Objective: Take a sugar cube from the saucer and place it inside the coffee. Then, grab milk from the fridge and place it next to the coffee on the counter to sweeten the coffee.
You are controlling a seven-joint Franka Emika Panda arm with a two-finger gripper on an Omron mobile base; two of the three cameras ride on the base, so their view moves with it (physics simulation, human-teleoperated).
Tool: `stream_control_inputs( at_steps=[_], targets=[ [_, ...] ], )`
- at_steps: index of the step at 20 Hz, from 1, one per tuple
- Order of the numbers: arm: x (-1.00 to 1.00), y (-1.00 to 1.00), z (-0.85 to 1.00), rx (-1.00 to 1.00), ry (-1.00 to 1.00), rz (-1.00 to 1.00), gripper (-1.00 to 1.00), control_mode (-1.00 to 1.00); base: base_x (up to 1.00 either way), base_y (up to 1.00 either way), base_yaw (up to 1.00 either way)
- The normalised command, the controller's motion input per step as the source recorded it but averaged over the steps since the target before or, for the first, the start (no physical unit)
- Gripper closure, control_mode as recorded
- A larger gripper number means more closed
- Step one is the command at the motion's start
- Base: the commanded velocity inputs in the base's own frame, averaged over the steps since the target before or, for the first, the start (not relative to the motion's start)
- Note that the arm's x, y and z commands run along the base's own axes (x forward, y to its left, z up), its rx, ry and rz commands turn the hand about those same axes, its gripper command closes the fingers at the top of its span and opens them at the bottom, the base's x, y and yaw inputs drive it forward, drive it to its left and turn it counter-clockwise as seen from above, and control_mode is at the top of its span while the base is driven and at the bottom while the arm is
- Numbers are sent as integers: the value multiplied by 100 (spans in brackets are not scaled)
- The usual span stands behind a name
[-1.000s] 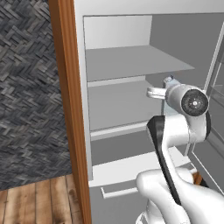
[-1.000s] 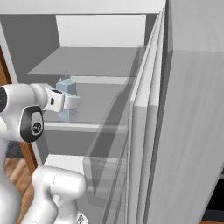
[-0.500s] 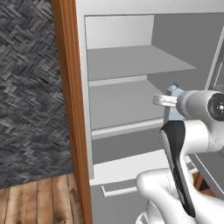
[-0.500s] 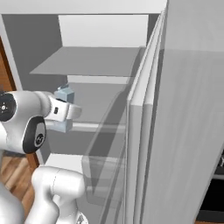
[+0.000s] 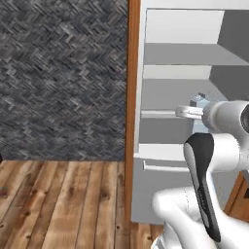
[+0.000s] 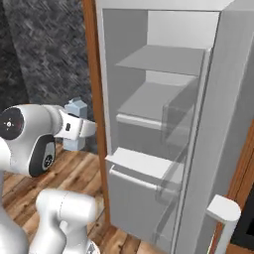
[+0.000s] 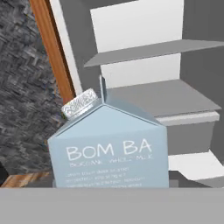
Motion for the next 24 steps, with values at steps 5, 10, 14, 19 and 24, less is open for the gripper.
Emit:
stream_control_inputs(
  at_steps=[5, 10, 14, 19, 24],
  targets=[
    [0, 0, 0, 0, 0, 0, 100, 100, -5, 64, 91],
    [0, 0, 0, 0, 0, 0, 100, 100, 0, 41, 96],
    [0, 0, 0, 0, 0, 0, 100, 100, 0, 23, 98],
    [0, 0, 0, 0, 0, 0, 100, 100, 0, 15, 98],
    [0, 0, 0, 0, 0, 0, 100, 100, 13, 4, 93]
  ],
)
